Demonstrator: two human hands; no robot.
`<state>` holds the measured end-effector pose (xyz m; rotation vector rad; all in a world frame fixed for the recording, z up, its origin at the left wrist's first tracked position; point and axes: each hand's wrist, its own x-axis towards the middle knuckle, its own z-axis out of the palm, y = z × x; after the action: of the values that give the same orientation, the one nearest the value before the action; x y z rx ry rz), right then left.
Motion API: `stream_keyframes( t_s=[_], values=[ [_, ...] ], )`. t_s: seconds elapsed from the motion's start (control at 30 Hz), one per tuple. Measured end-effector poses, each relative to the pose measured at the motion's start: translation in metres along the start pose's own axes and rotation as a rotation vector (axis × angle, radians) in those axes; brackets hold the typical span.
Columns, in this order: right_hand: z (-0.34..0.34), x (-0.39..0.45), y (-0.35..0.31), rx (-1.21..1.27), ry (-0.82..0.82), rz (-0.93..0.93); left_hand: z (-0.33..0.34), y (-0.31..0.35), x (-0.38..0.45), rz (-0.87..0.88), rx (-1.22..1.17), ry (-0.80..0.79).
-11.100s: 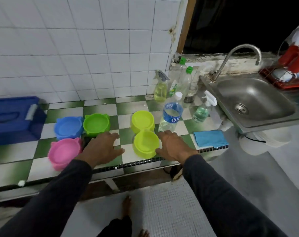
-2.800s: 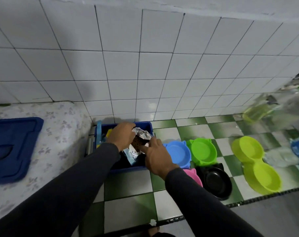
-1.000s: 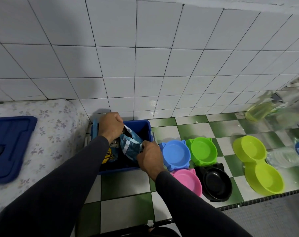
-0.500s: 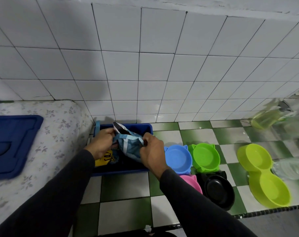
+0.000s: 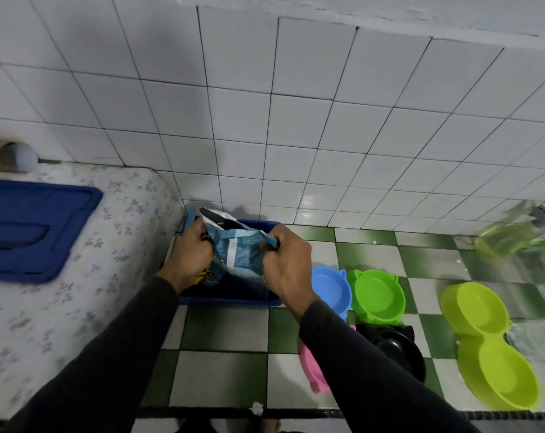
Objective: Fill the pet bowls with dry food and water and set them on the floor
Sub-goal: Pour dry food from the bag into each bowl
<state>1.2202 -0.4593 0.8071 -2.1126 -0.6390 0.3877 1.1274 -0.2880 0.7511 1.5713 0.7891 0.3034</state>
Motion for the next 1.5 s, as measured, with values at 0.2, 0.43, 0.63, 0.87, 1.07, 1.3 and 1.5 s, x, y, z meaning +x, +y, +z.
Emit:
stream_keyframes(
  t_s=[0.2,0.43,0.63,0.87,1.07,1.3,1.5],
  values=[
    [-0.016,-0.002,-0.010,-0.017,0.069,-0.099,0.013,0.015,-0.023,0.099,-0.023,0.042],
    [-0.025,-0.011,-0.014,-0.028,0.189,-0.062,0.033,0.029,-0.044,0.057,-0.080,0.178],
    [-0.038,-0.025,-0.012,-0.044,0.295,-0.024,0.054,0.031,-0.053,0.062,-0.094,0.159],
    [-0.048,-0.044,0.005,-0.032,0.371,0.074,0.079,0.023,-0.060,0.047,-0.047,0.097],
    [-0.070,-0.053,0.028,0.013,0.424,0.107,0.111,0.025,-0.069,0.045,0.007,0.049],
    [-0.106,-0.040,0.064,0.012,0.431,0.108,0.164,0.027,-0.068,0.033,0.038,0.044],
    [-0.146,-0.019,0.107,0.027,0.351,0.084,0.223,0.026,-0.065,-0.059,0.046,0.055]
  ],
)
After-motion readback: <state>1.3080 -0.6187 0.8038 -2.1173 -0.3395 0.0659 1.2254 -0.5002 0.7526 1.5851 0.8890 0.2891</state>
